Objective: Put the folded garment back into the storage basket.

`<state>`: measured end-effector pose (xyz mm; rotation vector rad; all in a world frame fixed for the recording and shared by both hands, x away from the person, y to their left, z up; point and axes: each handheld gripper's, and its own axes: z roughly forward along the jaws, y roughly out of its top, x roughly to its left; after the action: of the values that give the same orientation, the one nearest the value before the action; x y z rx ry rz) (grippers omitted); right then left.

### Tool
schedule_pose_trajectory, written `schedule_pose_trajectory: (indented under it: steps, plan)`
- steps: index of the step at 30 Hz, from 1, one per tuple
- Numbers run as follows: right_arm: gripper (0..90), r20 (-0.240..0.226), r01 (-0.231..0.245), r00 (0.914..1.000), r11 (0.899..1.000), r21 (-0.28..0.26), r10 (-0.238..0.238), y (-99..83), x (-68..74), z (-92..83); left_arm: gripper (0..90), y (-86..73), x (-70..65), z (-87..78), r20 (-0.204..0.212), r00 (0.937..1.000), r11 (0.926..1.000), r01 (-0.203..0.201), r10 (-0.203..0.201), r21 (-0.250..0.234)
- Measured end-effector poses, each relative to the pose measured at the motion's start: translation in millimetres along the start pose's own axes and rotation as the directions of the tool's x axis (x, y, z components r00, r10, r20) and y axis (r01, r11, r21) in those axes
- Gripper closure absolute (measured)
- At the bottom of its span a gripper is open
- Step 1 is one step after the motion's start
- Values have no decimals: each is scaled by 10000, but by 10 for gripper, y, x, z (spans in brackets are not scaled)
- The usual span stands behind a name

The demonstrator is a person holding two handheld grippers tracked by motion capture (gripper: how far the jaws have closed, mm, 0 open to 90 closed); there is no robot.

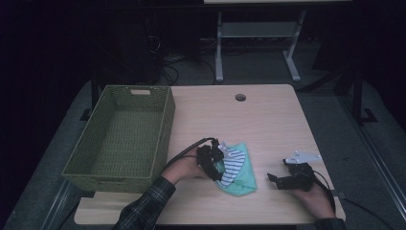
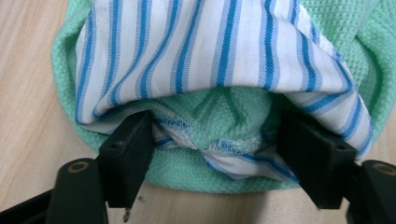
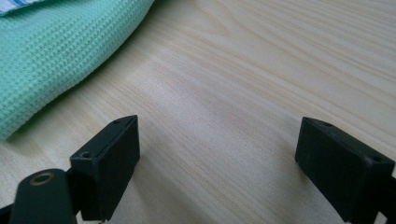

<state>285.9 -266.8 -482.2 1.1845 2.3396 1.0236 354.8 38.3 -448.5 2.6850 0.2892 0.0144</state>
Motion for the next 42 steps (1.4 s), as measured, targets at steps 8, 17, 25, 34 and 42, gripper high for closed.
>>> schedule_pose_trajectory:
  steps: [8, 17, 25, 34, 42]
  plan:
    - [135, 3, -4, 10000, 10000, 0, 4, 0, 0, 0, 434, 14, -37, -27, 199, 9998, 9999, -96, 95, 43]
    - [135, 2, -2, 10000, 10000, 0, 2, 0, 0, 0, 719, 46, -44, -44, 440, 9984, 9992, 341, -351, 226]
    - [135, 4, -6, 10000, 10000, -1, 6, 1, -1, 0, 738, 65, -32, -50, 482, 9975, 9985, 511, -520, 208]
    - [135, 23, -17, 10000, 10000, -4, 17, 0, -2, 0, 739, 126, -37, -186, 532, 9944, 9955, 929, -917, -190]
    - [134, 32, -2, 10000, 10000, 6, 2, 0, -3, 0, 738, 133, -21, -339, 528, 9933, 9925, 1058, -1026, -620]
